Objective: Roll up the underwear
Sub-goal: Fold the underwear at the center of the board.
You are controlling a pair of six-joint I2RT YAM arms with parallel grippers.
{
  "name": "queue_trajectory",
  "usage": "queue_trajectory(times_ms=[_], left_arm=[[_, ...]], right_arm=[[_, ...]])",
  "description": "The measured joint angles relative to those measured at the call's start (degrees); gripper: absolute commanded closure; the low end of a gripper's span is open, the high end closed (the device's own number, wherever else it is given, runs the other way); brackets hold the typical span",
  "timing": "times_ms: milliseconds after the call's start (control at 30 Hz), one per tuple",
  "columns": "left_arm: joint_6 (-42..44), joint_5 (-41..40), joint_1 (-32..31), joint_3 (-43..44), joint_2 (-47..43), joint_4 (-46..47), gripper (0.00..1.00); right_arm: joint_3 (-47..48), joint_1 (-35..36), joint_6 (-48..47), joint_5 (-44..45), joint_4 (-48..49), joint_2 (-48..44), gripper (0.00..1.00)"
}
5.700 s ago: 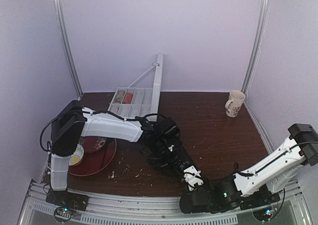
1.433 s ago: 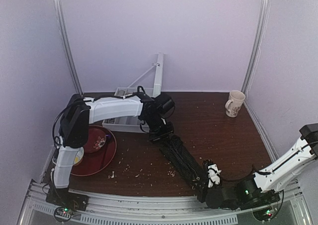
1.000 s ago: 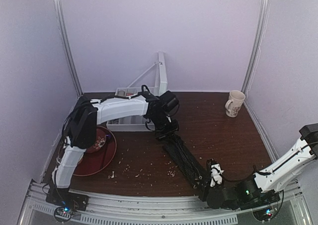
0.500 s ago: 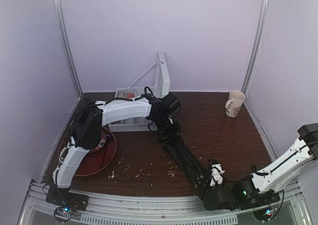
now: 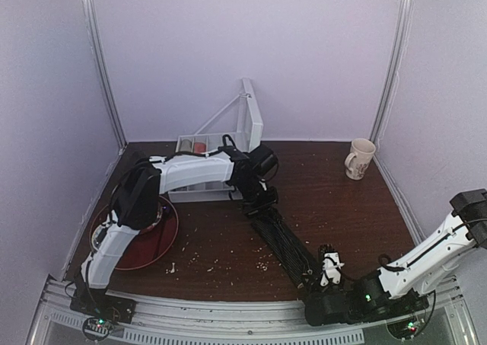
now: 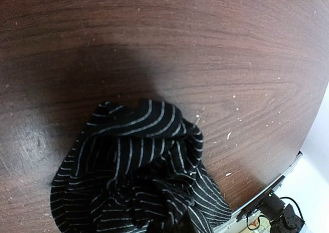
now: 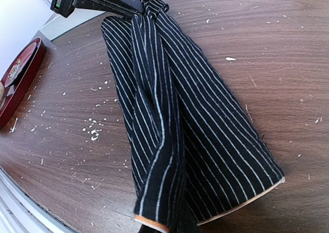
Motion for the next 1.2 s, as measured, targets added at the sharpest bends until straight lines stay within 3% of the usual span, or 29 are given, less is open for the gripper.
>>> queue_trajectory(times_ms=[100,200,433,633,1000,1100,1200], left_arm=[[0.0,0.2,0.0,0.0,0.2,0.6,0.83],[0.1,0.3,0.0,0.0,0.3,1.4,0.72],[0.3,0.4,0.0,0.0,0.2,2.0,0.63],[0.3,0.5,0.2,-0.2,-1.0,2.0,0.57],[0.7,0.5,1.0,-0.8,-9.6,3.2,0.55],[1.2,0.6,1.0,-2.6,-12.8,4.5,0.56],[2.2,0.6,1.0,-5.6,-15.4,5.2,0.57]], right_arm=[[0.3,0.0,0.5,0.0,-0.9,0.1,0.99],[0.8,0.0,0.5,0.0,-1.8,0.2,0.90],[0.9,0.0,0.0,0.2,-3.7,-0.9,0.67],[2.1,0.0,-1.6,1.0,-7.8,-6.3,0.59],[7.3,0.1,-3.7,3.2,-22.9,-20.6,0.54],[7.3,0.1,-4.3,3.3,-26.6,-23.5,0.57],[7.3,0.0,-4.5,3.1,-30.1,-26.0,0.68]])
